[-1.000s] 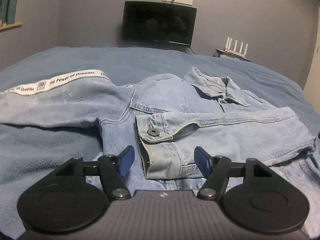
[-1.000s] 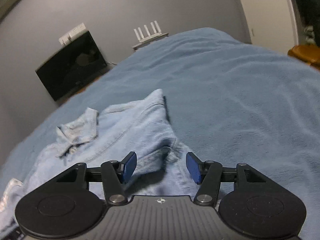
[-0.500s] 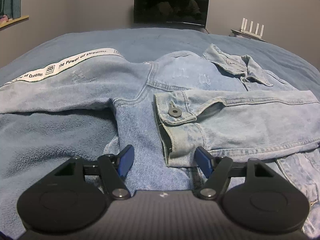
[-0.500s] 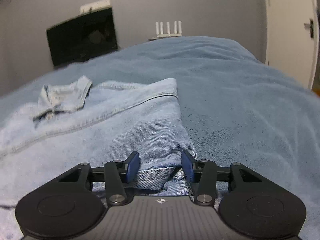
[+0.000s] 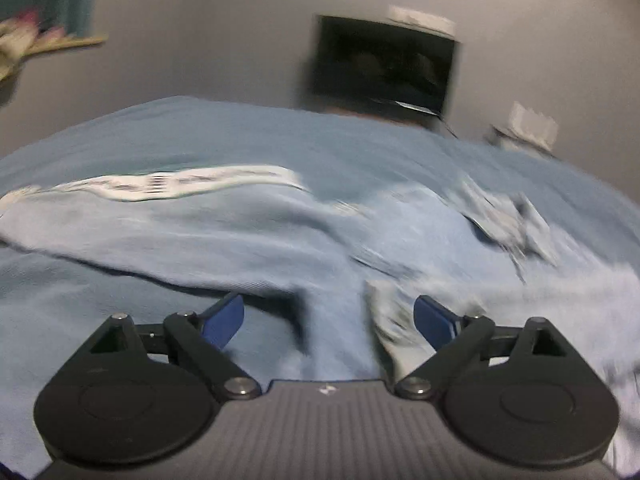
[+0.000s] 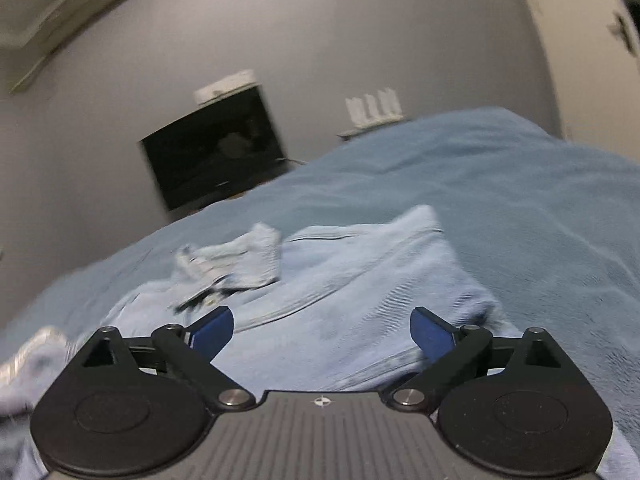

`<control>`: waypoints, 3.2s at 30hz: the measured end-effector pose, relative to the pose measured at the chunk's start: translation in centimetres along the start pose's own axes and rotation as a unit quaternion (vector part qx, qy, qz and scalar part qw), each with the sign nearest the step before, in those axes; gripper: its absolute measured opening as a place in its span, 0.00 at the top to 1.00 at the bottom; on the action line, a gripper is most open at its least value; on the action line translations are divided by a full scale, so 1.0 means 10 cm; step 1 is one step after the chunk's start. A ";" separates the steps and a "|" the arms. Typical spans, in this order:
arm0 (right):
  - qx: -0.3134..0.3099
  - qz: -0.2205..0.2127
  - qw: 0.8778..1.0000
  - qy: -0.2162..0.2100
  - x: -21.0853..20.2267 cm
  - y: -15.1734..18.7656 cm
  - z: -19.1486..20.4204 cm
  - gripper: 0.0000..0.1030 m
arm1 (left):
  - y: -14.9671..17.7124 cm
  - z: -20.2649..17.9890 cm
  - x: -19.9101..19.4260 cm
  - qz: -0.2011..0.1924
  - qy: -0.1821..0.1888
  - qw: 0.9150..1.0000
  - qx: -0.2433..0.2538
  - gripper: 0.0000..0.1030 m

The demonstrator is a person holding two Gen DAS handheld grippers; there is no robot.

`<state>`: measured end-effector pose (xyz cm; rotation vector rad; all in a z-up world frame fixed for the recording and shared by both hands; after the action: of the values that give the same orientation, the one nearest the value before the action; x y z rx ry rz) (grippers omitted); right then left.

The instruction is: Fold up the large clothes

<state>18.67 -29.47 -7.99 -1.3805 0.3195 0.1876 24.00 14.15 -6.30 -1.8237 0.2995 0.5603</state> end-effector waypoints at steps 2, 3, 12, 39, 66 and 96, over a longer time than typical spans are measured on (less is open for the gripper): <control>-0.036 0.001 0.999 0.004 0.01 0.08 0.10 0.06 | -0.09 0.29 0.06 0.004 -0.019 0.999 -0.050 0.10; -0.047 0.006 0.999 0.003 0.03 0.13 0.14 0.06 | -0.12 0.45 0.09 0.004 -0.032 0.997 -0.073 0.10; -0.062 0.024 0.998 0.008 0.05 0.31 0.19 0.05 | -0.46 1.68 0.21 -0.049 -0.147 0.977 -0.149 0.10; -0.104 0.055 0.993 -0.001 0.17 0.57 0.25 0.02 | -0.48 3.18 0.54 -0.147 -0.106 0.903 -0.388 0.98; -0.094 0.058 0.994 -0.007 0.20 0.63 0.22 0.01 | 0.11 -1.54 -0.04 0.003 0.323 0.944 0.066 1.00; -0.538 -0.026 0.828 -0.153 -0.43 0.94 2.18 0.24 | 0.26 0.44 -0.04 0.090 0.054 0.993 -0.055 0.31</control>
<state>14.12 -6.10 -11.94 -2.4337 -0.1512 0.6012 21.41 17.44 -9.26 -1.9494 0.5194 0.6131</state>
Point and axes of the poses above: each gripper's, at about its wrist camera, not at the fingertips, and x roughly the way its jaws point, z to its left, y to its underside, the point moved 9 cm from there along x, roughly the way its jaws point, and after that the axes turned 5 degrees about -x, right-handed, at the moved point
